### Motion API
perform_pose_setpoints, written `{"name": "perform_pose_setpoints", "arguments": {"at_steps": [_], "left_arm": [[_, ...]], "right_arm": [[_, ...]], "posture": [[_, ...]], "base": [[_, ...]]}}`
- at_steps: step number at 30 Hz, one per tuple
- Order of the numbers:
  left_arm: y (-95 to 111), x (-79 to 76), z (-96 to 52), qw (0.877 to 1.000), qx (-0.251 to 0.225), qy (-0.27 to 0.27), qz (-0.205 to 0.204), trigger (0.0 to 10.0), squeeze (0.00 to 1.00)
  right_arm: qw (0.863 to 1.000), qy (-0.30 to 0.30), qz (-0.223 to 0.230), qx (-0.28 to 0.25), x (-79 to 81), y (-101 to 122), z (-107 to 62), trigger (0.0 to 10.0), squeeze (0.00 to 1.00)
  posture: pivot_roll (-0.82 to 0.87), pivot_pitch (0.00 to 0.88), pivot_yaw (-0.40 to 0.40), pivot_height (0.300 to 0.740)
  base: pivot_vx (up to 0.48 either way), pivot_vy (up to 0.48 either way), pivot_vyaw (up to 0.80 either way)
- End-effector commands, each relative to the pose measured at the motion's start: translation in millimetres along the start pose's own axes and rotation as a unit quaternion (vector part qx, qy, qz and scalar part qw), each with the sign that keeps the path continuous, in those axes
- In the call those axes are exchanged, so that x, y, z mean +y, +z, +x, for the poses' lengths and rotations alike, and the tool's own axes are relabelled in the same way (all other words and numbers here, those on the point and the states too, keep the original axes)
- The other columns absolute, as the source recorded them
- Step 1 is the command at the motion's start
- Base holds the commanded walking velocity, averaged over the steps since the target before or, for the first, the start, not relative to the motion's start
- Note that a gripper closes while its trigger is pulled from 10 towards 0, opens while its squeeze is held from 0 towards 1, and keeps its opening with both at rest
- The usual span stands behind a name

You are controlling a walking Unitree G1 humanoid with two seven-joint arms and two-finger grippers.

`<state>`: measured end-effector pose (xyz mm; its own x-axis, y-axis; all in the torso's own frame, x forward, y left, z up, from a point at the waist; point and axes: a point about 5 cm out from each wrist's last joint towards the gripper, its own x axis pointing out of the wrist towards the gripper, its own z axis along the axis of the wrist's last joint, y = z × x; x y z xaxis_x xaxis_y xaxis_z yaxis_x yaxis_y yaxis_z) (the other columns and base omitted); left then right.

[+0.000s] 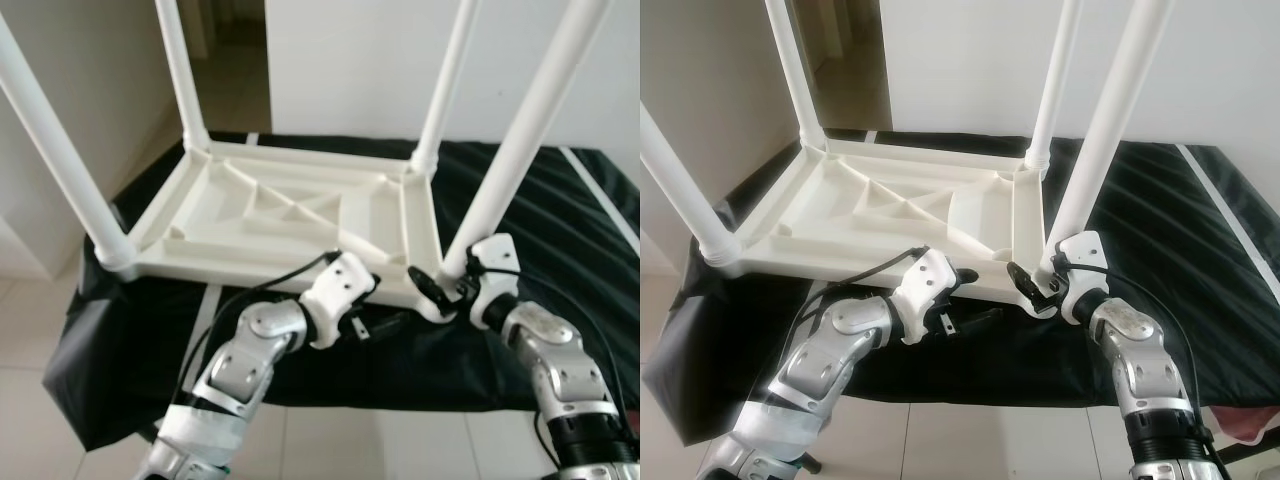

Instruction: Building children table

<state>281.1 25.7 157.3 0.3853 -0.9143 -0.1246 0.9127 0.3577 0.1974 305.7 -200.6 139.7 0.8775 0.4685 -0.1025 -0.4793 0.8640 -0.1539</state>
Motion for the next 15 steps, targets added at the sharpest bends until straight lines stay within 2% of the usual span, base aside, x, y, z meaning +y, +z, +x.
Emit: {"name": "perform_pose_setpoints", "arguments": {"at_steps": [1,2,3,4,15], "left_arm": [[2.6,4.3,0.7,1.000,-0.002,0.029,0.010,10.0,0.00],[2.6,4.3,0.7,1.000,-0.002,0.029,0.010,10.0,0.00],[2.9,4.3,0.9,1.000,-0.002,0.029,0.010,10.0,0.00],[3.2,4.4,1.0,1.000,-0.002,0.029,0.011,10.0,0.00],[2.6,3.6,-0.5,1.000,-0.001,0.028,0.009,10.0,0.00]], "right_arm": [[1.000,0.011,-0.007,0.008,-1.1,-3.1,2.9,6.2,0.00],[1.000,0.011,-0.007,0.008,-1.1,-3.1,2.9,6.2,0.00],[1.000,0.011,-0.010,0.009,-2.4,-3.7,3.6,2.1,0.00],[1.000,0.013,-0.010,0.009,-3.5,-3.9,4.1,0.0,0.00],[1.000,0.022,0.004,0.009,-5.6,-8.6,0.4,0.0,0.00]], "posture": [[0.07,0.000,-0.049,0.740],[0.07,0.000,-0.049,0.740],[0.07,0.000,-0.049,0.740],[0.07,0.000,-0.049,0.740],[0.07,0.000,-0.046,0.740]], "base": [[0.000,0.000,0.00],[0.000,0.000,0.00],[0.000,0.000,0.00],[0.000,0.000,0.00],[0.000,0.000,0.00]]}}
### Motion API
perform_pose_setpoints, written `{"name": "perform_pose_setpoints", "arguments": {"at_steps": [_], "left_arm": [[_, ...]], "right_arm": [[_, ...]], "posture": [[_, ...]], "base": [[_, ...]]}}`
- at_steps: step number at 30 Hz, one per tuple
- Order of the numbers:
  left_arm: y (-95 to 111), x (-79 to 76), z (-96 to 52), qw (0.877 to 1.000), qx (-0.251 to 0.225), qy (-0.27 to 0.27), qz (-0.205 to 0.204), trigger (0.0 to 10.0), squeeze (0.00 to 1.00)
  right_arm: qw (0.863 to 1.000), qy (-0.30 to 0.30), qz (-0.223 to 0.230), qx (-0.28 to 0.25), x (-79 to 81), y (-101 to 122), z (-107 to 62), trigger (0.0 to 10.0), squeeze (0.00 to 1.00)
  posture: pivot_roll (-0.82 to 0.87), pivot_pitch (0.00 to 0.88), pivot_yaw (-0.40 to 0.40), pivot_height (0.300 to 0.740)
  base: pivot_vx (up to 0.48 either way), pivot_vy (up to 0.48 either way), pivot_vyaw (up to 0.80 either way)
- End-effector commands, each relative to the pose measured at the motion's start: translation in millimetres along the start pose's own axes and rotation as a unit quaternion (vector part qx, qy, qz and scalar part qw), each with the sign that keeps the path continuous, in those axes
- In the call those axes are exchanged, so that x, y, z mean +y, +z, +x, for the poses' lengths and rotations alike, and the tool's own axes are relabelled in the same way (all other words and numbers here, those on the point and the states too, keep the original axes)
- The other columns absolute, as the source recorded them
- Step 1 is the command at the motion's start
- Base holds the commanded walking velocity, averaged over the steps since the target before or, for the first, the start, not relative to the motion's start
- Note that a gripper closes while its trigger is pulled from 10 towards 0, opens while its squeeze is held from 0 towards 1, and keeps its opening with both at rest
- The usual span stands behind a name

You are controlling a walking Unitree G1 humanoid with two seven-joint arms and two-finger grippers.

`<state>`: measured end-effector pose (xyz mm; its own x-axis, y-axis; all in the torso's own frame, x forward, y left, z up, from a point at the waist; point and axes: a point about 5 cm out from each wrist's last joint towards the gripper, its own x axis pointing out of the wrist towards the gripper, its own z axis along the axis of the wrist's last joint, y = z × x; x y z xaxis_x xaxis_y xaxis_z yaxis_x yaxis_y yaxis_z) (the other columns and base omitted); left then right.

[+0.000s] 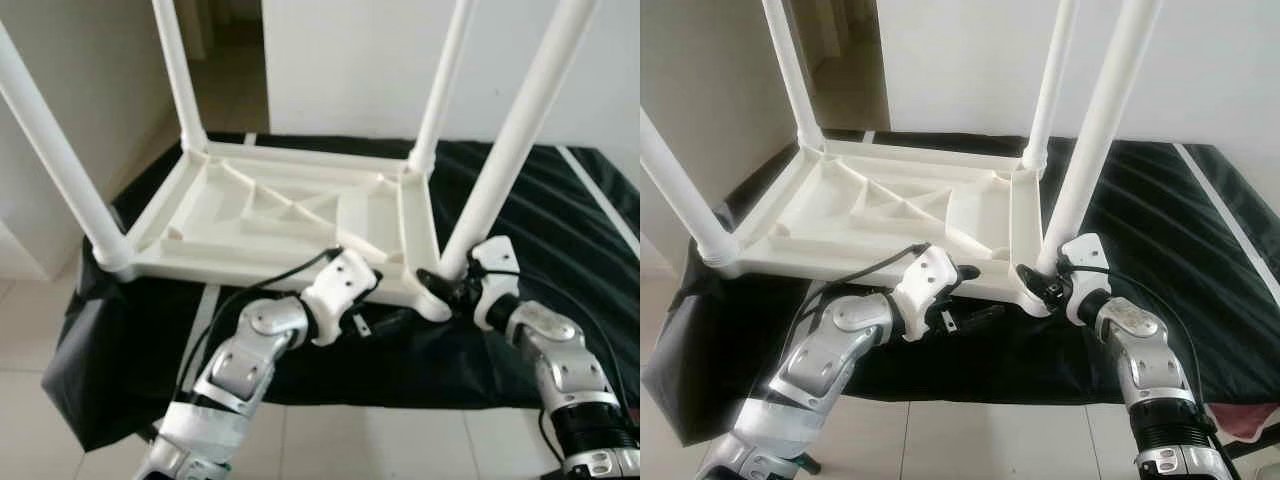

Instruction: Building children table

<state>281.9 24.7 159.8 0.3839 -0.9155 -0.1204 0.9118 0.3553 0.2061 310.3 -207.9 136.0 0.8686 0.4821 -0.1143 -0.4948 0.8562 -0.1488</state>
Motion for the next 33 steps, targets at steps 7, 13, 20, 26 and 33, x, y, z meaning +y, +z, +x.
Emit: {"name": "perform_pose_setpoints", "arguments": {"at_steps": [7,13,20,26,33], "left_arm": [[0.0,2.7,-1.3,1.000,0.002,0.028,0.004,10.0,0.00],[0.4,2.1,-0.4,1.000,0.001,0.028,0.001,10.0,0.00],[0.3,1.1,0.2,1.000,0.000,0.025,-0.001,10.0,0.00],[0.6,1.8,0.8,1.000,0.000,0.024,-0.001,10.0,0.00],[1.9,1.9,2.2,1.000,-0.002,0.024,0.001,10.0,0.00]], "right_arm": [[0.999,-0.021,0.027,0.006,7.1,-6.9,-0.6,10.0,0.00],[0.994,-0.095,0.057,0.004,12.6,-7.4,3.0,10.0,0.00],[0.979,-0.175,0.100,0.010,20.0,-10.2,9.4,10.0,0.00],[0.957,-0.262,0.119,0.018,26.1,-10.7,14.1,10.0,0.00],[0.905,-0.403,0.138,0.029,34.8,-11.5,19.0,10.0,0.00]], "posture": [[0.06,0.000,-0.043,0.740],[0.05,0.000,-0.041,0.740],[0.04,0.000,-0.033,0.740],[0.04,0.000,-0.031,0.740],[0.04,0.000,-0.035,0.740]], "base": [[0.000,0.000,0.00],[0.000,0.000,0.00],[0.000,0.000,0.00],[0.000,0.000,0.00],[0.000,0.000,0.00]]}}
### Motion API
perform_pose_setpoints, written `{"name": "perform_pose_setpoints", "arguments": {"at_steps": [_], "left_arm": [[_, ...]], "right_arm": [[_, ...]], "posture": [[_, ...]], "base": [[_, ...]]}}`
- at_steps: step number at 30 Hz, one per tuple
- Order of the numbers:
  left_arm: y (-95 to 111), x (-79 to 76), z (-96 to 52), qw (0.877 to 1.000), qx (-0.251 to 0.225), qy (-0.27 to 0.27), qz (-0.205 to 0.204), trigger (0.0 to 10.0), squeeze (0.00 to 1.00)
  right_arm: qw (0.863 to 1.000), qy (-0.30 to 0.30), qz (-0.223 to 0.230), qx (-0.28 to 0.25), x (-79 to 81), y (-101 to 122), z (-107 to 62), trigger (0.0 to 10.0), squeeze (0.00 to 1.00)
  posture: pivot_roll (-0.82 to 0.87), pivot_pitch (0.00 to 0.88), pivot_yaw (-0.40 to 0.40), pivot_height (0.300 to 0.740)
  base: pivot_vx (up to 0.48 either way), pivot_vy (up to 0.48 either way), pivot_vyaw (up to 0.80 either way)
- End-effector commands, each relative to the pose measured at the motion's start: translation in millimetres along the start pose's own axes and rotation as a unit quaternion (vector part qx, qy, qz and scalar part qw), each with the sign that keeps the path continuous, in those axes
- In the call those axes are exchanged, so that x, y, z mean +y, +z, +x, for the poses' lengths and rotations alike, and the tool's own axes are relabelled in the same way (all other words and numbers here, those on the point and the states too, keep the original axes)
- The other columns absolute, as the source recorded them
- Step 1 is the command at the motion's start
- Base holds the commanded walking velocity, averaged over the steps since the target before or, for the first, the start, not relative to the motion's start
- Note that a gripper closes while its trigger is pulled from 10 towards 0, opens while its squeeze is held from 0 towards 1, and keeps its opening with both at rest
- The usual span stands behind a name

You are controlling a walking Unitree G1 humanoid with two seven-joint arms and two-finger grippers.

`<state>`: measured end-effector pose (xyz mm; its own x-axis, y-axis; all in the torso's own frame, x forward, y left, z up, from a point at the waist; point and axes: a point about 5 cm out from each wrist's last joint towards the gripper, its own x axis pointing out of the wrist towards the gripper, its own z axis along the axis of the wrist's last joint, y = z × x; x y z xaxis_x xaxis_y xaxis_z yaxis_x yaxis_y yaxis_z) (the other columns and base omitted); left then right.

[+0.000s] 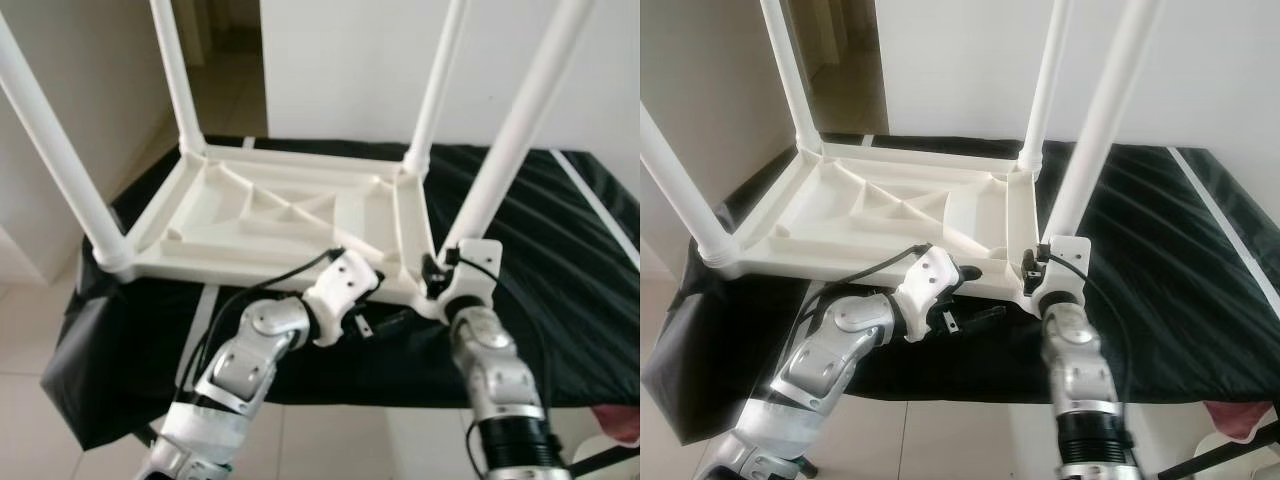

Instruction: Building children table

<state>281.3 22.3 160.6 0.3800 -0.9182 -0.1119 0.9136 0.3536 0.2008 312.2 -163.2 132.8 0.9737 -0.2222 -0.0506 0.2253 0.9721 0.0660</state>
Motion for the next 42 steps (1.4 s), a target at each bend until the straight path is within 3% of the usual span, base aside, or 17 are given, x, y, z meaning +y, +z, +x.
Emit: {"name": "perform_pose_setpoints", "arguments": {"at_steps": [1,5,16,17,23,28,30,32,33,34,36,37,42], "left_arm": [[0.6,3.1,0.6,1.000,0.002,0.026,0.003,10.0,0.00],[1.4,2.6,0.8,1.000,0.000,0.027,0.002,10.0,0.00],[1.7,5.0,0.1,0.999,0.000,0.034,0.003,10.0,0.00],[1.6,4.0,0.4,0.999,0.000,0.033,0.003,10.0,0.00],[1.1,3.9,0.9,0.999,0.001,0.032,0.004,10.0,0.00],[1.1,3.8,1.0,0.999,0.001,0.031,0.004,10.0,0.00],[0.5,4.0,0.7,0.999,0.002,0.032,0.004,10.0,0.00],[0.3,4.2,0.8,0.999,0.002,0.032,0.004,10.0,0.00],[0.2,3.8,0.8,1.000,0.002,0.031,0.004,10.0,0.00],[0.0,3.7,1.0,1.000,0.002,0.030,0.004,10.0,0.00],[-0.1,3.8,1.2,1.000,0.003,0.030,0.005,10.0,0.00],[0.1,3.9,1.8,1.000,0.002,0.028,0.005,10.0,0.00],[0.9,3.6,2.2,1.000,0.002,0.025,0.008,10.0,0.00]], "right_arm": [[0.996,-0.084,0.005,0.039,-7.5,-15.3,-0.3,10.0,0.00],[0.996,-0.077,0.030,0.039,4.3,-11.0,1.7,10.0,0.00],[0.995,-0.088,0.027,0.039,5.5,-10.9,-0.3,10.0,0.00],[0.996,-0.087,0.023,0.029,6.1,-7.9,0.1,10.0,1.00],[0.998,-0.066,-0.004,-0.022,1.5,4.3,0.9,10.0,1.00],[0.998,-0.050,-0.010,-0.032,-1.5,7.0,1.2,10.0,1.00],[0.999,0.003,-0.009,-0.033,-4.6,7.6,2.1,10.0,1.00],[0.999,0.011,-0.012,-0.035,-6.1,7.8,2.3,10.0,1.00],[0.999,0.028,-0.030,-0.033,-11.7,6.3,2.8,10.0,0.22],[0.998,0.046,-0.040,-0.026,-16.1,4.4,3.7,10.0,0.00],[0.997,0.059,-0.046,-0.021,-19.0,3.1,4.5,10.0,0.00],[0.994,0.098,-0.055,-0.016,-23.2,2.3,6.9,10.0,0.00],[0.983,0.170,-0.067,-0.020,-27.4,6.4,11.0,10.0,0.00]], "posture": [[0.04,0.000,-0.036,0.740],[0.05,0.000,-0.041,0.740],[0.06,0.000,-0.049,0.740],[0.06,0.000,-0.049,0.740],[0.05,0.000,-0.046,0.740],[0.05,0.000,-0.046,0.740],[0.05,0.000,-0.045,0.740],[0.04,0.000,-0.043,0.740],[0.04,0.000,-0.042,0.740],[0.04,0.000,-0.040,0.740],[0.04,0.000,-0.040,0.740],[0.03,0.000,-0.036,0.740],[0.03,0.000,-0.033,0.740]], "base": [[0.000,0.000,0.00],[0.000,0.000,0.00],[0.000,0.000,0.00],[0.000,0.000,0.00],[0.000,0.000,0.00],[0.000,0.000,0.00],[0.000,0.000,0.00],[0.000,0.000,0.00],[0.000,0.000,0.00],[0.000,0.000,0.00],[0.000,0.000,0.00],[0.000,0.000,0.00],[0.000,0.000,0.00]]}}
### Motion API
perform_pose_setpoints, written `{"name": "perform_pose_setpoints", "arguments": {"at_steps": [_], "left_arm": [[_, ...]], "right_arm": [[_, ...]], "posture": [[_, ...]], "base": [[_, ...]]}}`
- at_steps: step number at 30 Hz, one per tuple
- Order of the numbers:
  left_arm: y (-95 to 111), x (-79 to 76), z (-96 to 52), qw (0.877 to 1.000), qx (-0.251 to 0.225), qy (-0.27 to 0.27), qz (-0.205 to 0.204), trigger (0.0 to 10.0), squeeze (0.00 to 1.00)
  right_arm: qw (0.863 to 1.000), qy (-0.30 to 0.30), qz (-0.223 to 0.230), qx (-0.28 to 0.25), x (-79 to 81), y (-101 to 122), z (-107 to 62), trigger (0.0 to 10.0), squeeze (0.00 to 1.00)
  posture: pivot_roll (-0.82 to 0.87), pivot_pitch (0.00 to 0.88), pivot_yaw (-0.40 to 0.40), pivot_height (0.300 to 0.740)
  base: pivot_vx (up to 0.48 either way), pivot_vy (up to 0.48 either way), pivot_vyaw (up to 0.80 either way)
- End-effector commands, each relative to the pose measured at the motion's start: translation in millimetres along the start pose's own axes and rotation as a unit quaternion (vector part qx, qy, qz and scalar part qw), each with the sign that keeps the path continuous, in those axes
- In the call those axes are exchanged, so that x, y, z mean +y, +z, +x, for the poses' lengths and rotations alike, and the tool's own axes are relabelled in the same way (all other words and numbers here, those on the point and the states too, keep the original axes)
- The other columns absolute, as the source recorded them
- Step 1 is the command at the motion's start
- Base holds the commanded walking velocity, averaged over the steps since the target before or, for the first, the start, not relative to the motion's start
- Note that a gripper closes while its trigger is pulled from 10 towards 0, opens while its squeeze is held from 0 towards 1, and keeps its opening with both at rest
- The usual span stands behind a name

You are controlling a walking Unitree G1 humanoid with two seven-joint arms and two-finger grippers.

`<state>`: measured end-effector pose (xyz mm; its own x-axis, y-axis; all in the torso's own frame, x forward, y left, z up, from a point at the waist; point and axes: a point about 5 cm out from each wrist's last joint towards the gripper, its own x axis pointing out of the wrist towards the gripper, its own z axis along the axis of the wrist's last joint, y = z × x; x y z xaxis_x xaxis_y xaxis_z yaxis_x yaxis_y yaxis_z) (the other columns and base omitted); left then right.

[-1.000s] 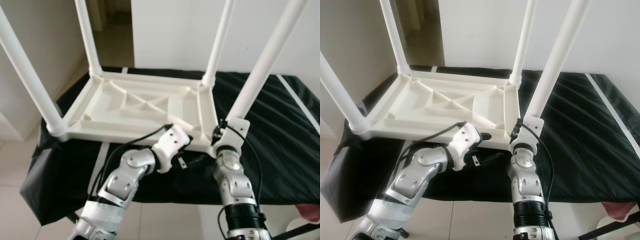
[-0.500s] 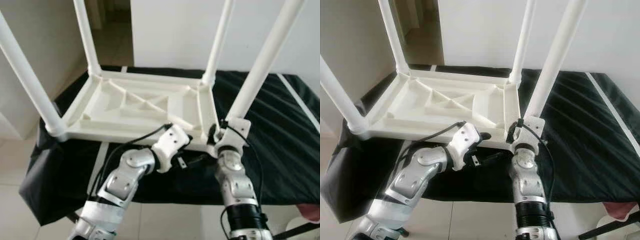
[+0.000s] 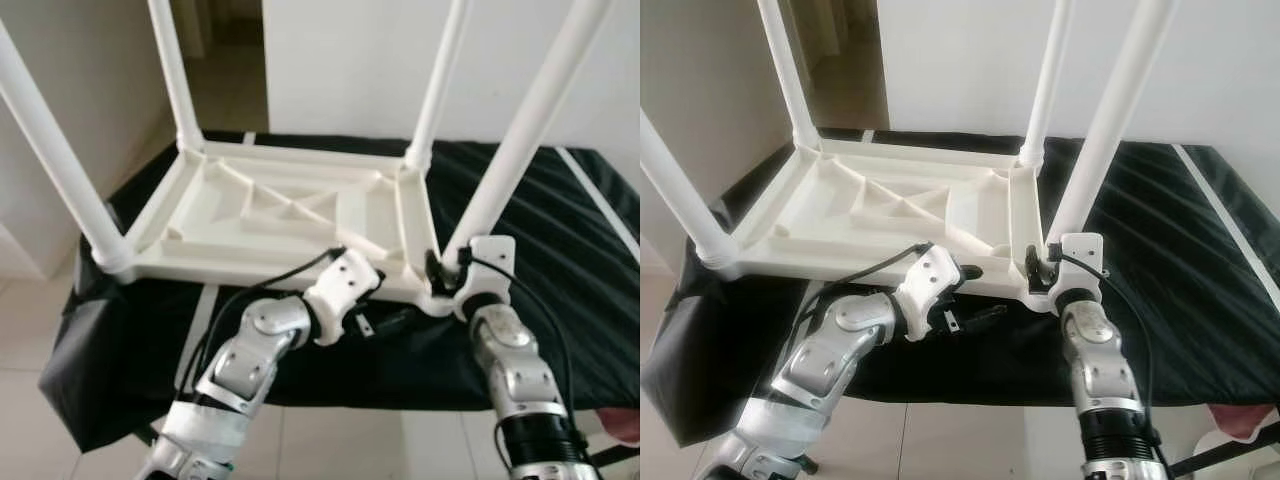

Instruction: Building children table

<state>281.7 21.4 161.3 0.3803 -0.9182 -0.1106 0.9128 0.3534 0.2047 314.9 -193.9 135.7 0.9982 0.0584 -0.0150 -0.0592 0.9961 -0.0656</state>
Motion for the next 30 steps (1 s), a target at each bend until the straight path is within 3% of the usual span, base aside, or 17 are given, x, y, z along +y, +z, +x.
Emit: {"name": "perform_pose_setpoints", "arguments": {"at_steps": [1,7,12,13,15,16,17,30], "left_arm": [[0.1,3.4,1.2,1.000,0.002,0.025,0.006,10.0,0.00],[-0.2,4.1,0.7,1.000,0.004,0.024,0.008,10.0,0.00],[0.1,4.3,1.1,1.000,0.003,0.024,0.009,10.0,0.00],[0.2,4.1,1.1,1.000,0.003,0.023,0.009,10.0,0.00],[0.2,4.0,1.0,1.000,0.003,0.023,0.010,10.0,0.00],[0.1,4.0,1.0,1.000,0.004,0.023,0.010,10.0,0.00],[-0.1,4.1,0.9,1.000,0.004,0.023,0.010,10.0,0.00],[-0.5,2.7,0.5,1.000,0.005,0.019,0.010,10.0,0.00]], "right_arm": [[1.000,0.029,0.003,-0.005,1.0,1.3,2.1,10.0,0.00],[0.990,0.141,-0.025,-0.007,9.3,2.4,2.3,10.0,0.00],[0.983,0.179,-0.040,-0.009,11.3,2.5,2.8,10.0,0.00],[0.982,0.181,-0.047,-0.009,9.2,2.7,3.9,7.5,0.00],[0.982,0.183,-0.050,-0.009,7.3,2.8,4.9,7.5,0.00],[0.982,0.183,-0.054,-0.009,5.6,2.6,5.7,1.8,0.00],[0.982,0.182,-0.056,-0.009,3.4,2.1,6.1,0.0,0.00],[0.985,0.168,-0.029,0.006,-1.3,-8.7,-0.4,0.0,0.00]], "posture": [[0.03,0.000,-0.033,0.740],[0.04,0.000,-0.030,0.740],[0.04,0.000,-0.028,0.740],[0.04,0.000,-0.030,0.740],[0.04,0.000,-0.030,0.740],[0.04,0.000,-0.030,0.740],[0.05,0.000,-0.030,0.740],[0.04,0.000,-0.023,0.740]], "base": [[0.000,0.000,0.00],[0.000,0.000,0.00],[0.000,0.000,0.00],[0.000,0.000,0.00],[0.000,0.000,0.00],[0.000,0.000,0.00],[0.000,0.000,0.00],[0.000,0.000,0.00]]}}
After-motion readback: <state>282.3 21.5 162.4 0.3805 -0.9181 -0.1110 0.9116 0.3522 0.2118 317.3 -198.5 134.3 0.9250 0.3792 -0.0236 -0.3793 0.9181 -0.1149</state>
